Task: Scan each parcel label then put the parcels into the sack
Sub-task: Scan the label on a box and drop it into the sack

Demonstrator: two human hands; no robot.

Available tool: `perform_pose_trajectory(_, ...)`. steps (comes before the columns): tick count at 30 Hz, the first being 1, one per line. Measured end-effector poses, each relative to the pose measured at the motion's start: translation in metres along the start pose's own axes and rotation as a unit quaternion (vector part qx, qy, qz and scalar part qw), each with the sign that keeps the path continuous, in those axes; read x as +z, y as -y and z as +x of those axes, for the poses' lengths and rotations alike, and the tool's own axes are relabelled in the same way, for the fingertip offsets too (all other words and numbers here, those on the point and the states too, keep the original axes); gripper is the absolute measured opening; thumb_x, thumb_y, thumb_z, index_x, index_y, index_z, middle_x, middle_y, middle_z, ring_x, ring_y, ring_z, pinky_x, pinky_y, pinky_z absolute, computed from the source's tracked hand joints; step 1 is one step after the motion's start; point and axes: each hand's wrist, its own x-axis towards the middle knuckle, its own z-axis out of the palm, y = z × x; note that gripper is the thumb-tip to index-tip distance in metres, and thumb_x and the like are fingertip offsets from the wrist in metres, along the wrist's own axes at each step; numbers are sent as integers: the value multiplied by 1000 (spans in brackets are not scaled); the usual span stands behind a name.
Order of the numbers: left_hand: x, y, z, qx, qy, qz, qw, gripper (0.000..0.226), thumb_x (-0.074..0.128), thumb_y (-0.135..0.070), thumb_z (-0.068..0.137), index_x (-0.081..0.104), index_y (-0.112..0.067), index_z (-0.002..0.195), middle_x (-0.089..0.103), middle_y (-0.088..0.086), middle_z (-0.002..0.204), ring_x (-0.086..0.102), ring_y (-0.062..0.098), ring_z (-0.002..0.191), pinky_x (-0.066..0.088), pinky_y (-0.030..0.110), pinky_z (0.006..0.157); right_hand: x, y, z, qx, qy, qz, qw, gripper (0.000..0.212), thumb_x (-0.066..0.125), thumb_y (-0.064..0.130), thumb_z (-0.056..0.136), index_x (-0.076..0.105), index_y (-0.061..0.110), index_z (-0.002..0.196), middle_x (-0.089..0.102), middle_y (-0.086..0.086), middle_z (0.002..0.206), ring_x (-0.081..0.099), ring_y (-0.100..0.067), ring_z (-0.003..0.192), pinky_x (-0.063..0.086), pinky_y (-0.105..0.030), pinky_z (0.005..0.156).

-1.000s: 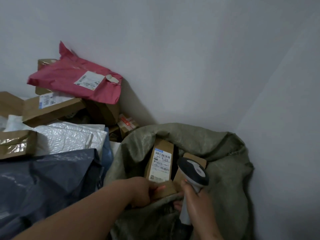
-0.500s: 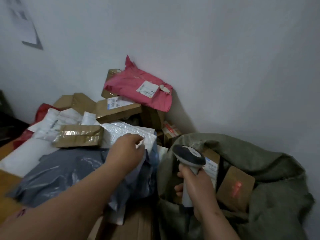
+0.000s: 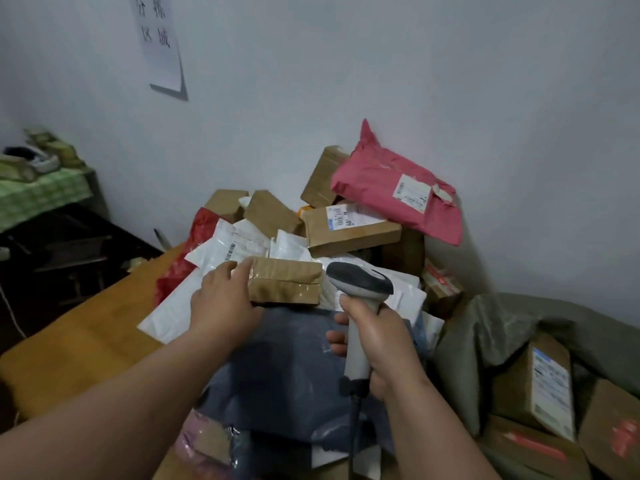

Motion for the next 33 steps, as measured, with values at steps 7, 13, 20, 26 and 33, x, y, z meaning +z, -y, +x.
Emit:
perform_pose_trajectory(7,20,-8,42,80,29,68,994,102,69,-15,81,4,-44,155,2,-3,167,-1,26,154,8,50,121,23,-10,38,5,-23,7,1000,18,71,28,91,68,13,101,73,-7,93,72,-12,59,54,-23,52)
perform_pose_trajectory(13,40,-6,71,114,88,165,976,104,67,-25,84,-6,-44,155,-5,-2,167,-9,26,153,-5,50,121,26,-19,68,39,-7,19,999,16,71,27,92,68,17,103,75,-5,92,74,-14,64,56,-25,56)
perform_pose_trajectory(20,30,-9,86,101,-4,68,993,98,64,-67,66,25,-37,151,43,-2,145,35,27,133,39,47,107,5,-19,87,46,-25,55,997,19,74,31,89,72,13,96,76,1,73,73,-13,65,57,-30,62)
perform_pose_trajectory(26,-13,-16,66,-111,170,-525,826,67,78,-44,75,54,-29,135,71,-2,114,67,20,102,53,32,80,5,-6,74,19,-27,97,995,16,73,26,89,73,11,92,75,-1,71,71,-13,61,58,-29,58)
perform_pose_trajectory(33,-40,-8,16,-136,301,-716,615,51,62,-47,77,67,-21,121,72,11,108,62,25,97,43,37,85,10,8,20,-37,7,33,999,23,73,32,88,74,10,92,76,-6,81,66,-15,60,50,-34,59)
